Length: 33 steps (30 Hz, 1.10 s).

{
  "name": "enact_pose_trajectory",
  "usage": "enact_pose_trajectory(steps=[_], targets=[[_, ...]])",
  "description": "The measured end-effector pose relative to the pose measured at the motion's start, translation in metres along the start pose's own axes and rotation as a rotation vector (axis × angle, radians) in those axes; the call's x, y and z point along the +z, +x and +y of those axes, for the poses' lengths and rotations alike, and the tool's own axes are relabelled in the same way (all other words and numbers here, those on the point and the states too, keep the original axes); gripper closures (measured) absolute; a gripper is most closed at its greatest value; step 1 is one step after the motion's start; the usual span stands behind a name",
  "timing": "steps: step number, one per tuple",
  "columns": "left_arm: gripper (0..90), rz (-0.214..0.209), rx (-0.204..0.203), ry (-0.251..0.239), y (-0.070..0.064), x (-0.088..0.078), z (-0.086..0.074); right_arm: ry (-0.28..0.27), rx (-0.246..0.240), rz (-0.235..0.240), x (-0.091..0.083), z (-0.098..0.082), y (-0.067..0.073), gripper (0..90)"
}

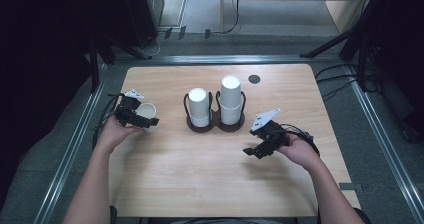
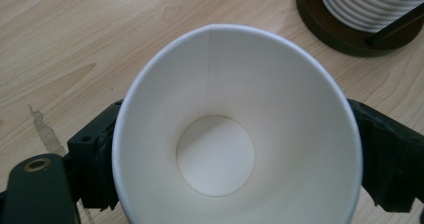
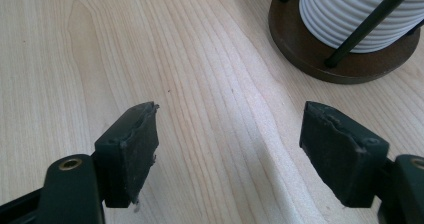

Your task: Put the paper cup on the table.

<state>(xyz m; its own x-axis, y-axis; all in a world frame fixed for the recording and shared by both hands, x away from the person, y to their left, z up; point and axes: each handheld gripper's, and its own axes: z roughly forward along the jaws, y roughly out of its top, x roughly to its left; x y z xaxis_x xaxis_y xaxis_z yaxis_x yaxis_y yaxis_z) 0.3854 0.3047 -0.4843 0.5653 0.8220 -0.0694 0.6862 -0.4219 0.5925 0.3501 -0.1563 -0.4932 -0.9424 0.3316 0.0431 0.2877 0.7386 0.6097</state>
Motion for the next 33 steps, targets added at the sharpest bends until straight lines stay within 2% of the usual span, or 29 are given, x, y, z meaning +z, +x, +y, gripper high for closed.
enact_pose_trajectory(steps=[5,8,14,17,22,28,33], targets=[[7.9,-0.001,-0.024,-0.017,0.002,-0.007,0.000,0.004,-0.005,-0.001,0.000,0.000,0.000,23.3],[4.2,-0.017,-0.051,-0.030,0.003,-0.011,0.000,0.007,-0.008,-0.006,0.000,0.000,0.000,23.3],[2.5,-0.019,-0.046,-0.052,0.000,-0.020,0.004,0.010,-0.008,-0.009,0.000,-0.001,0.000,23.4],[2.5,0.000,-0.051,-0.057,-0.002,-0.025,0.007,0.011,-0.011,-0.008,0.000,-0.001,0.000,23.3],[2.2,-0.012,-0.065,-0.084,-0.004,-0.033,0.011,0.017,-0.015,-0.009,0.001,-0.001,0.001,23.3],[2.2,-0.026,-0.059,-0.101,-0.009,-0.039,0.016,0.022,-0.018,-0.008,0.002,-0.001,0.000,23.3],[2.2,-0.055,-0.053,-0.115,-0.015,-0.040,0.019,0.026,-0.017,-0.010,0.002,-0.001,0.000,23.3]])
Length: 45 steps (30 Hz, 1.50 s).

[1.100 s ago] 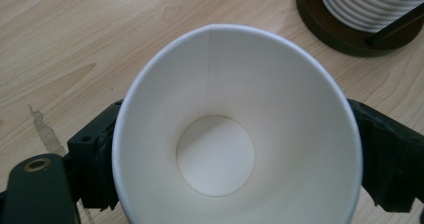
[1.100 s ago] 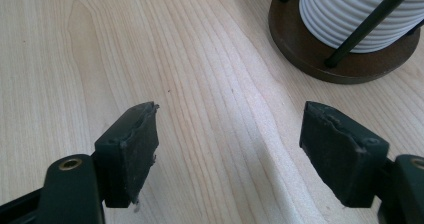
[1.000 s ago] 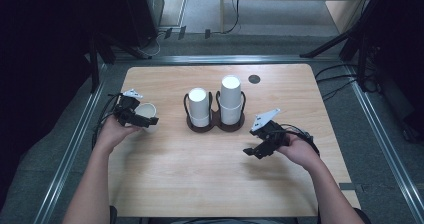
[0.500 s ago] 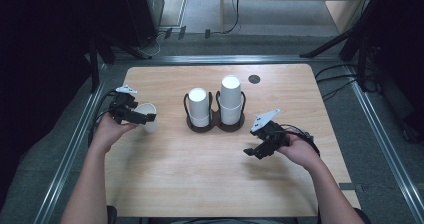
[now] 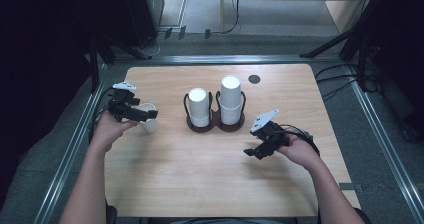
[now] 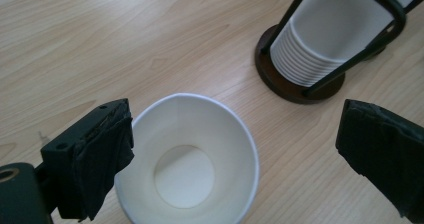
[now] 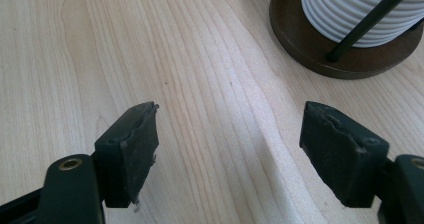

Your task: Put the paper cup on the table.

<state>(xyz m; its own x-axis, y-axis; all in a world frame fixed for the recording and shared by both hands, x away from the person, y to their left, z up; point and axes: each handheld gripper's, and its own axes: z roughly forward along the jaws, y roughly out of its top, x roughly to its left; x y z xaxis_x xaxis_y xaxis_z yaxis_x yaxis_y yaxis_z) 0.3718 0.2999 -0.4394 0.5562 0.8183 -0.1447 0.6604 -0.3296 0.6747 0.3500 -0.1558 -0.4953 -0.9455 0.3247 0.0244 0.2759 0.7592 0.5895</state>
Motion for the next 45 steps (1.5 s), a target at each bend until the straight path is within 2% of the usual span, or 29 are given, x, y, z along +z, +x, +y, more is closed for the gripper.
enact_pose_trajectory(steps=[2,3,13,17,23,28,33,37,40,45], targets=[[2.2,-0.005,0.007,0.002,-0.003,0.000,0.001,0.003,0.000,0.002,0.000,0.000,0.001,23.3],[2.2,-0.001,0.023,0.008,-0.005,0.000,0.002,0.004,-0.002,0.002,0.000,0.000,0.001,23.3],[2.2,-0.024,0.060,0.034,-0.024,0.009,0.009,0.012,-0.018,-0.004,0.001,0.000,0.001,23.3],[2.2,-0.017,0.081,0.044,-0.029,0.013,0.010,0.022,-0.020,-0.005,0.002,-0.001,0.002,23.3],[2.2,-0.036,0.090,0.037,-0.037,0.017,0.011,0.015,-0.021,-0.004,0.001,-0.001,0.002,23.3],[2.2,-0.048,0.118,0.038,-0.047,0.022,0.011,0.017,-0.022,-0.003,0.001,-0.001,0.001,23.3],[2.1,-0.047,0.131,0.047,-0.056,0.028,0.011,0.015,-0.026,-0.007,0.001,-0.001,0.001,23.3],[2.1,-0.070,0.136,0.046,-0.064,0.032,0.011,0.016,-0.023,-0.007,0.000,-0.001,0.001,23.3],[2.2,-0.114,0.125,0.036,-0.070,0.036,0.009,0.015,-0.023,-0.005,0.001,-0.001,0.001,23.3],[2.2,-0.125,0.146,0.053,-0.080,0.042,0.006,0.021,-0.023,-0.006,0.000,-0.002,0.001,23.3]])
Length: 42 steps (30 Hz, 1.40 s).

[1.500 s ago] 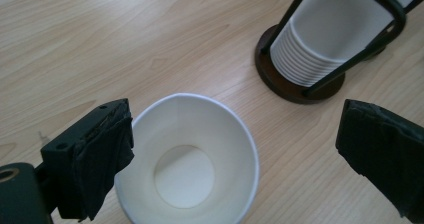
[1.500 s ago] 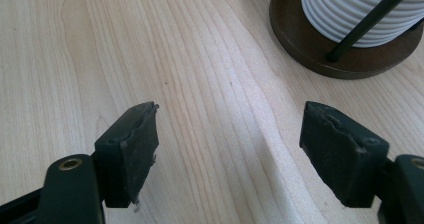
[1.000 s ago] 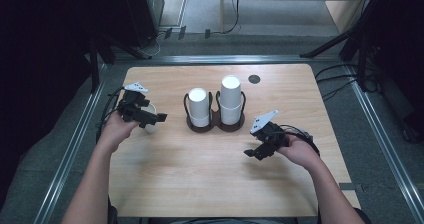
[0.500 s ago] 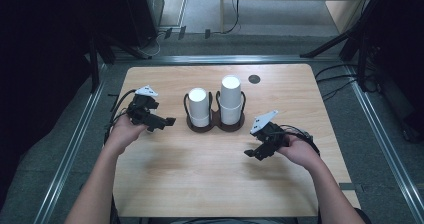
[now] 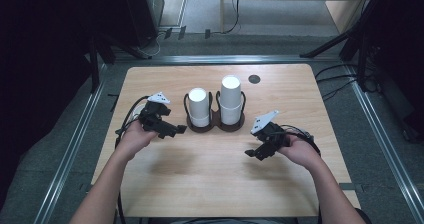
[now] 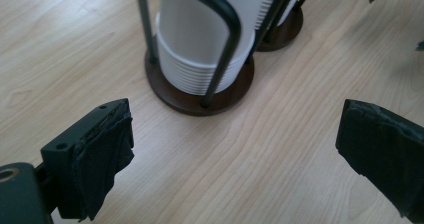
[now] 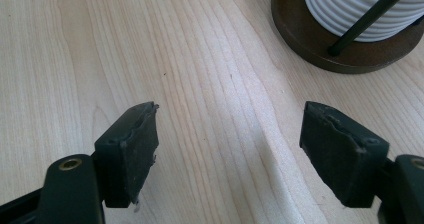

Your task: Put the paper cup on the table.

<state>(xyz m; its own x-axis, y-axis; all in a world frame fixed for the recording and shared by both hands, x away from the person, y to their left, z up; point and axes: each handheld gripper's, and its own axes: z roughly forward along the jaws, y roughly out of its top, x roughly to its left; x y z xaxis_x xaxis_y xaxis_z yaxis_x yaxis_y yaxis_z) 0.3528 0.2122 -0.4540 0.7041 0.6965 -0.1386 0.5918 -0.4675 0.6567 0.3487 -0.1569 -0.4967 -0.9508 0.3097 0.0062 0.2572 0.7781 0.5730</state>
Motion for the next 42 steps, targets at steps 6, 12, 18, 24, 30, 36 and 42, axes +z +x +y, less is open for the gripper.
enact_pose_trajectory(steps=[6,12,18,24,30,36,42], targets=[[2.2,-0.046,0.016,0.006,-0.009,0.011,-0.001,-0.007,-0.003,-0.007,-0.001,0.000,0.001,23.2],[2.1,-0.050,0.034,0.013,-0.020,0.022,-0.002,0.007,0.003,-0.002,0.000,-0.001,0.001,23.1],[2.2,-0.067,0.064,0.047,-0.032,0.035,-0.002,-0.003,0.009,-0.001,0.000,-0.001,0.001,22.9],[2.2,-0.099,0.091,0.067,-0.046,0.047,-0.001,-0.002,0.007,-0.003,0.000,-0.001,0.001,22.9],[2.2,-0.101,0.104,0.068,-0.056,0.055,0.001,0.001,0.004,-0.004,0.001,-0.001,0.001,22.8],[2.2,-0.072,0.118,0.086,-0.063,0.066,-0.001,0.008,-0.001,0.000,0.002,0.000,0.002,22.8],[2.2,-0.058,0.144,0.083,-0.072,0.076,-0.002,0.012,-0.006,-0.003,0.002,0.000,0.002,22.8]])
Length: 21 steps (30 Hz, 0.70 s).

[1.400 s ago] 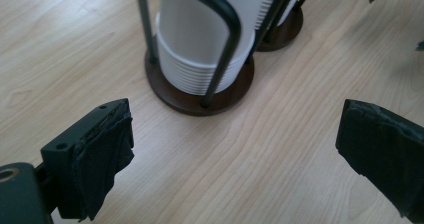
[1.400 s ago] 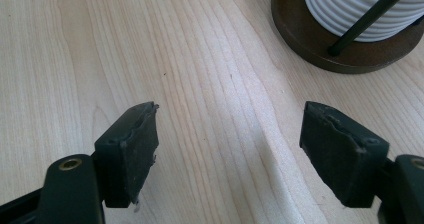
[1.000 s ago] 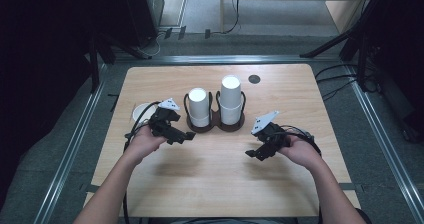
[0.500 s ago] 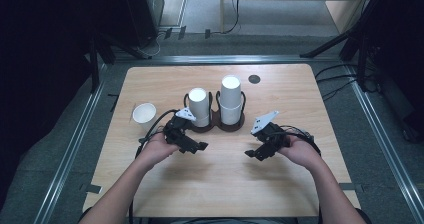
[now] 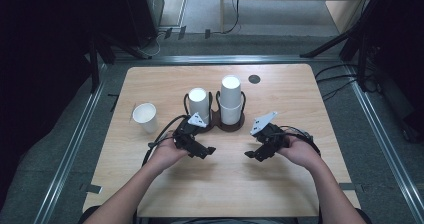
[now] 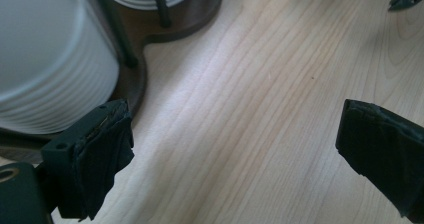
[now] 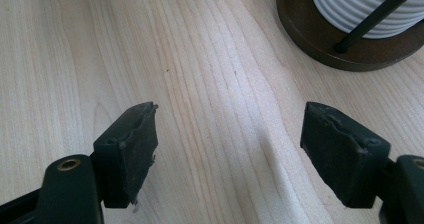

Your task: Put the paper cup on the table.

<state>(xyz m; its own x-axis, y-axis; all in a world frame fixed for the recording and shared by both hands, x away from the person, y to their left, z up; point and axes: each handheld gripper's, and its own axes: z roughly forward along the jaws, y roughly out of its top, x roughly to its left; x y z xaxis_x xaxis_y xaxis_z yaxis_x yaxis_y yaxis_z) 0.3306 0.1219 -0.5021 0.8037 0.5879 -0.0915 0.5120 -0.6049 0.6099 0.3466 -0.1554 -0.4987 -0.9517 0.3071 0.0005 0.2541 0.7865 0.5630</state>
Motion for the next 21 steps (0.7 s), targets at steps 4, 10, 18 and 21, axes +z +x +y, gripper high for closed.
enact_pose_trajectory(steps=[4,10,18,21], targets=[[2.2,-0.011,0.020,0.018,-0.007,0.008,0.000,0.003,-0.006,-0.001,0.001,0.000,0.000,22.8],[2.2,-0.011,0.042,0.024,-0.013,0.015,0.002,0.015,-0.015,0.000,0.003,0.000,0.001,22.7],[2.2,-0.003,0.058,0.026,-0.014,0.018,0.002,0.020,-0.022,0.003,0.004,0.000,0.002,22.6],[2.2,-0.004,0.059,0.031,-0.014,0.019,0.002,0.021,-0.027,0.004,0.004,0.001,0.002,22.6]])
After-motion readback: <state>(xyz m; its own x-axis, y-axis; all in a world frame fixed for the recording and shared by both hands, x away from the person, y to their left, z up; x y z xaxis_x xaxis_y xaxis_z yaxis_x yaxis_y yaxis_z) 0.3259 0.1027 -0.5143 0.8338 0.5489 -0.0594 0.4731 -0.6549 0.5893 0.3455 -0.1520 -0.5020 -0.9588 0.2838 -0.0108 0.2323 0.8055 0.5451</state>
